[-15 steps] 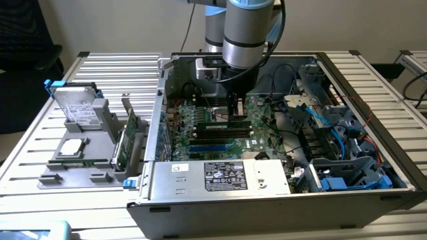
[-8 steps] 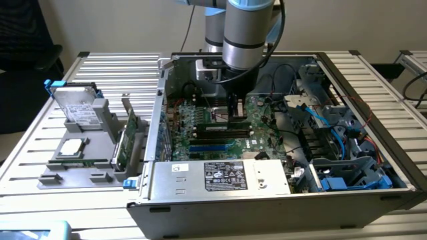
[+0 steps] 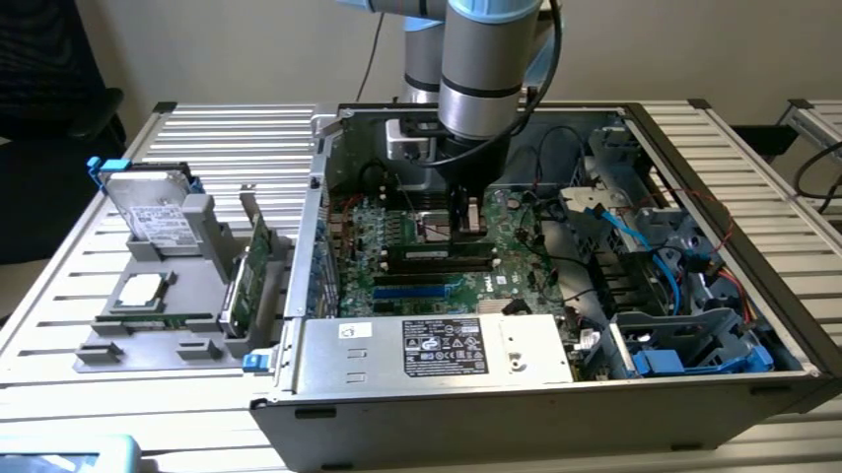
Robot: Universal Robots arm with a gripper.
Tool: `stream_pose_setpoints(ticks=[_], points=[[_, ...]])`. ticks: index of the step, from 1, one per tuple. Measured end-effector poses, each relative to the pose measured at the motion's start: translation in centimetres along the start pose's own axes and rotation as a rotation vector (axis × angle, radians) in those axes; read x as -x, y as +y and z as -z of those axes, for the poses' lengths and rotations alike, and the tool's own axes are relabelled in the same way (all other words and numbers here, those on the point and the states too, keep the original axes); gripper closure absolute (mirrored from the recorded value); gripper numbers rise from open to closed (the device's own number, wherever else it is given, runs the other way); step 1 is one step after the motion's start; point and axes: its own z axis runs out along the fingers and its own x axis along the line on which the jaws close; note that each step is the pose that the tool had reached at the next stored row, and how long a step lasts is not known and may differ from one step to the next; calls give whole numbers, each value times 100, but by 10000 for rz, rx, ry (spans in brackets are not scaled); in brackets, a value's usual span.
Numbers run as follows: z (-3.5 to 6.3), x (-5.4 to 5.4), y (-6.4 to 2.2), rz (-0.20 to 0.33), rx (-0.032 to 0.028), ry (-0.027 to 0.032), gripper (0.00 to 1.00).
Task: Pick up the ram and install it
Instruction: 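Insert the ram into the slot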
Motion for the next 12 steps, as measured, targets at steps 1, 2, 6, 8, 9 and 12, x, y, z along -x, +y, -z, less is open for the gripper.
stream_pose_setpoints(ticks=[1, 2, 6, 8, 9, 12], points=[[-6, 1, 0, -1, -1, 12, 87], [-14, 3, 0, -5, 1, 39, 87], [-23, 5, -1, -12, 4, 100, 87], [-27, 6, -1, -20, 3, 120, 87], [-30, 8, 0, -23, 3, 133, 87], [-32, 34, -1, -22, 4, 145, 87]])
